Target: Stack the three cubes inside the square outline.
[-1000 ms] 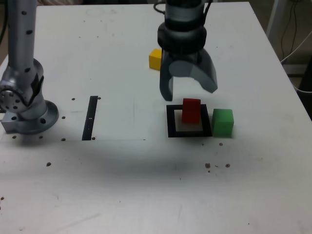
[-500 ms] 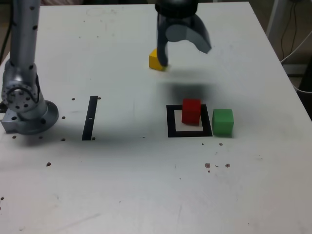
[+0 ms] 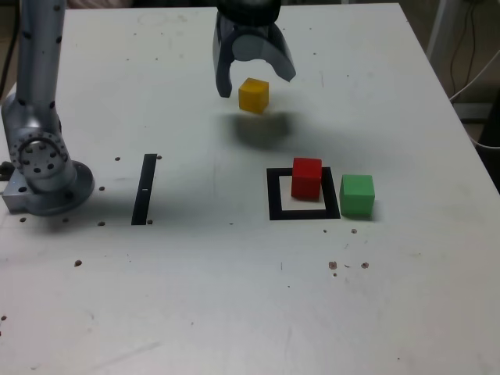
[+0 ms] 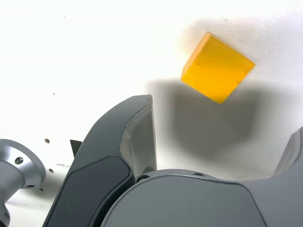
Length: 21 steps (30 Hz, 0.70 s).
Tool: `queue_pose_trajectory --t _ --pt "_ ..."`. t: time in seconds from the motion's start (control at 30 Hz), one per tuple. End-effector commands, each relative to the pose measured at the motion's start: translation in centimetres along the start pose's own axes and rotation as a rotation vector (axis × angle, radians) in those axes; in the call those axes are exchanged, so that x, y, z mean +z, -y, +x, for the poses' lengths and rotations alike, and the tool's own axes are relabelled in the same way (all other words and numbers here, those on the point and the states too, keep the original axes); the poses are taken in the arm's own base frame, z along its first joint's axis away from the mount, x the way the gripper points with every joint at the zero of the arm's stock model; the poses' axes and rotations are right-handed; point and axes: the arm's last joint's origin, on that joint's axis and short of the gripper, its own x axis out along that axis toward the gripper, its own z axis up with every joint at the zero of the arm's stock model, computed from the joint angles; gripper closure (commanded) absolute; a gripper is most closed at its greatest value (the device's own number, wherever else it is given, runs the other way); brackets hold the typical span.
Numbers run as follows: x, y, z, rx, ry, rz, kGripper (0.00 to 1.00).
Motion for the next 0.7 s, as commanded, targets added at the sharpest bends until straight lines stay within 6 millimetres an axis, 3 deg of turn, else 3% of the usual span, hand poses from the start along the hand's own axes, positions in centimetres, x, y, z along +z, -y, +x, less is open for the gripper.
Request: queue_pose_trajectory --t 0.0,0.37,0.67 --pt "0.5 -0.3 0.7 -0.004 -0.012 -0.006 0.01" --pt "0.9 -4.9 1.9 -0.038 0.003 -0.047 0.01" --pt "0.9 -4.7 3.8 -0.071 -0.025 -0.042 0.03"
